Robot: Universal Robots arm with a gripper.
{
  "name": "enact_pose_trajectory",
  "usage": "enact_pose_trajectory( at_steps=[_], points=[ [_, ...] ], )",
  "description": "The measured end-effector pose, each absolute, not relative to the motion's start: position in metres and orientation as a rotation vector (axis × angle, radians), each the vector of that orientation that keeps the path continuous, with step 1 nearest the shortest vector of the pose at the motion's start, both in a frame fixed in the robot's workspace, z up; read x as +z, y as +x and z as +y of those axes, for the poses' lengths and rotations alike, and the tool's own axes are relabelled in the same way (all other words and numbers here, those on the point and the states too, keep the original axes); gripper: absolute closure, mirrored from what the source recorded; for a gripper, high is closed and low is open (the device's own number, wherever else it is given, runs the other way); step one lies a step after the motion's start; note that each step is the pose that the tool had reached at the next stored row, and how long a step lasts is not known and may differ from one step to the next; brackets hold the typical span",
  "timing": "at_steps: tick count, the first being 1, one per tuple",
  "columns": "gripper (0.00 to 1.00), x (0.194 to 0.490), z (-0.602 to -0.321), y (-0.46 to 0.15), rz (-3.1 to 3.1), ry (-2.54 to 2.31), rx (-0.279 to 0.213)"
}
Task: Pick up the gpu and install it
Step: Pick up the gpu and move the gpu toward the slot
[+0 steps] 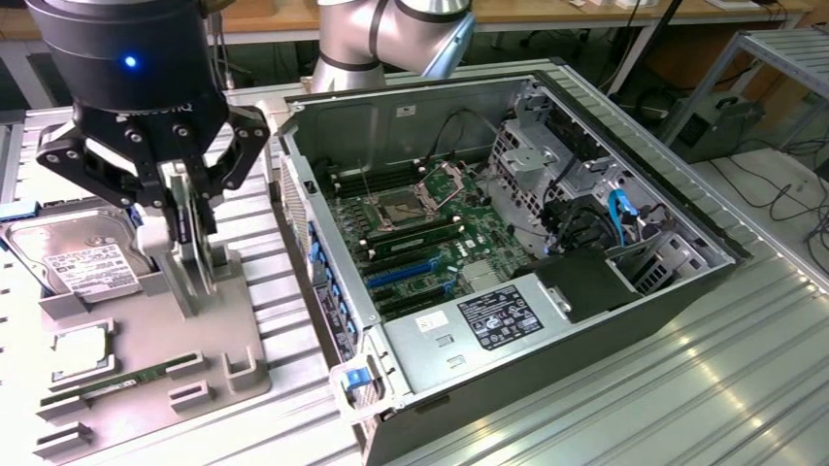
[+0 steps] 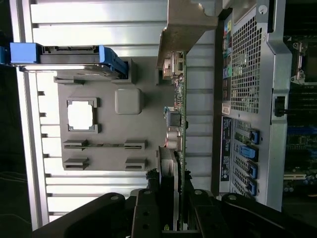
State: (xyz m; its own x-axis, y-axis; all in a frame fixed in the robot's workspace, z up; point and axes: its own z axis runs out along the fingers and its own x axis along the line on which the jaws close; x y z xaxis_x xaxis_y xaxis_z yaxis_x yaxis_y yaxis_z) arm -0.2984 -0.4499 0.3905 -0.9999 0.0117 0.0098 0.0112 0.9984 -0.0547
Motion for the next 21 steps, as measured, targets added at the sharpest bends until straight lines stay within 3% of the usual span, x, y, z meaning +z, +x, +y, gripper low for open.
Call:
enact_pose_trajectory(
  at_steps=[21],
  points=[
    [0.73,0.427,-0.450,-0.298,-3.129,-0.018,0.123]
  ],
)
